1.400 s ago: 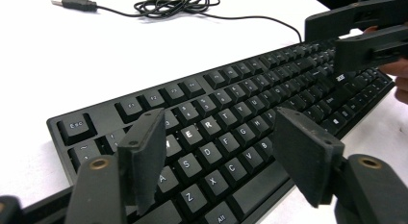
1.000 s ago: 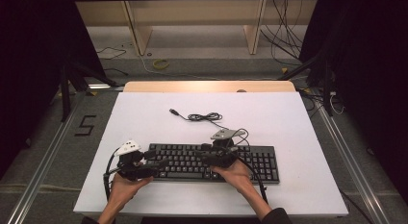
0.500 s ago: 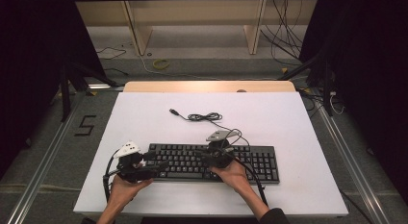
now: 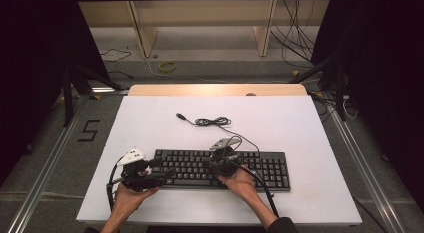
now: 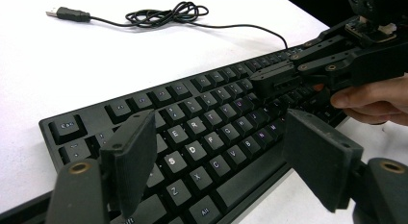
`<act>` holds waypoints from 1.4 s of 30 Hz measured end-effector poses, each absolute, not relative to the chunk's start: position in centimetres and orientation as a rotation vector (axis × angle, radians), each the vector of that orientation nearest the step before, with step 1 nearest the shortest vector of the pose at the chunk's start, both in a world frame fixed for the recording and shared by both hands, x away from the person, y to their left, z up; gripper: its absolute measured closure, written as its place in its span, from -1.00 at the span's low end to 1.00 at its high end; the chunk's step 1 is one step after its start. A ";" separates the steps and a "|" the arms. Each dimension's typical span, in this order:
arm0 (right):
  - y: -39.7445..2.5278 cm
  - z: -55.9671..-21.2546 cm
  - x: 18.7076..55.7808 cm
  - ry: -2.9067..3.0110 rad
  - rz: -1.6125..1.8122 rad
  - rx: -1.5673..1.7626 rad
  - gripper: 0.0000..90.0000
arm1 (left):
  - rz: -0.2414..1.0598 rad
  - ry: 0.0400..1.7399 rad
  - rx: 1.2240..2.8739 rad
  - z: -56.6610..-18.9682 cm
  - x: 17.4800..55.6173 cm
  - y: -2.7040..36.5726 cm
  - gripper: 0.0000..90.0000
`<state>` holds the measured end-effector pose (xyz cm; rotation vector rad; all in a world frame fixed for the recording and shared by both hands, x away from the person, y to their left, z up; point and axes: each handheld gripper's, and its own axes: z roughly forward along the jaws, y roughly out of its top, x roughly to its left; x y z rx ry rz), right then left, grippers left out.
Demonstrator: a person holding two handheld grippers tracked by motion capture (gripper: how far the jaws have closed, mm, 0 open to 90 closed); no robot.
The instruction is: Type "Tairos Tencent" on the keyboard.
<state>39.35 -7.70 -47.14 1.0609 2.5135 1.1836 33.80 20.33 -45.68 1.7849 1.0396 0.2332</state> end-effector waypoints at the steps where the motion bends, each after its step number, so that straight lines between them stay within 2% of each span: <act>1: -7.7 -47.2 39.4 2.513 1.179 1.062 1.00 | 0.234 1.040 1.785 -45.7 33.8 20.3 -0.38; 31: -7.8 -47.6 39.3 2.504 1.197 1.103 1.00 | 0.237 1.043 1.791 -45.7 33.9 20.4 -0.38; 42: -8.6 -46.4 39.0 2.462 1.282 1.092 0.85 | 0.247 1.049 1.791 -45.8 34.0 20.5 -0.38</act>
